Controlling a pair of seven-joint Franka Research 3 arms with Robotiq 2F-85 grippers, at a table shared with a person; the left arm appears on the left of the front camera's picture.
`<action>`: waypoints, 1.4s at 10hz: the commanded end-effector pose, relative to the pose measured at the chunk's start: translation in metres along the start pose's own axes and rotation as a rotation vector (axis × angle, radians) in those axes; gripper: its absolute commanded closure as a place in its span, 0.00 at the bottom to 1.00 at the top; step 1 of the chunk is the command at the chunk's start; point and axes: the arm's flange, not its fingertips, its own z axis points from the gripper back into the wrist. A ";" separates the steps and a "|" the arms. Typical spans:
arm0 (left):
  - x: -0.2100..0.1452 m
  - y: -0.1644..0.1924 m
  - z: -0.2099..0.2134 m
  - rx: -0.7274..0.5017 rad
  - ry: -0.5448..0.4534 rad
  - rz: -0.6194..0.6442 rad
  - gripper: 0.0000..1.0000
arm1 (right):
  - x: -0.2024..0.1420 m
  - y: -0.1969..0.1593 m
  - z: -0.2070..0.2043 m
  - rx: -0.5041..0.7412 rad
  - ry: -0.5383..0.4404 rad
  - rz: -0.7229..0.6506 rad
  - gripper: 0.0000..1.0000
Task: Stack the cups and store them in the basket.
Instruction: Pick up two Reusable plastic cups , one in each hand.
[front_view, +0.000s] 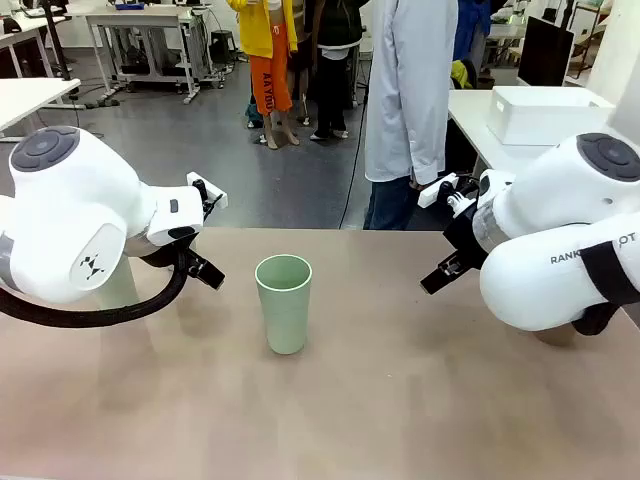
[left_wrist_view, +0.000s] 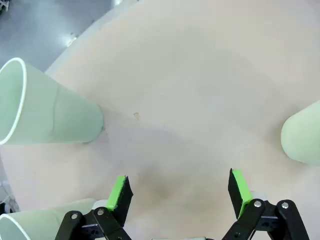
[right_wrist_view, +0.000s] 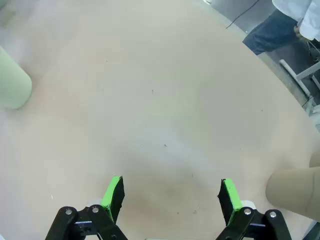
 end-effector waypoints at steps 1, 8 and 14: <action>0.003 -0.003 0.004 -0.002 -0.004 0.005 0.00 | 0.000 0.000 0.000 0.000 0.000 0.000 0.00; 0.003 -0.003 0.004 -0.002 -0.004 0.005 0.00 | 0.000 0.000 0.000 0.000 0.000 0.000 0.00; 0.050 0.024 0.109 -0.119 -0.034 -0.039 0.00 | 0.043 -0.029 0.122 -0.025 -0.033 -0.020 0.00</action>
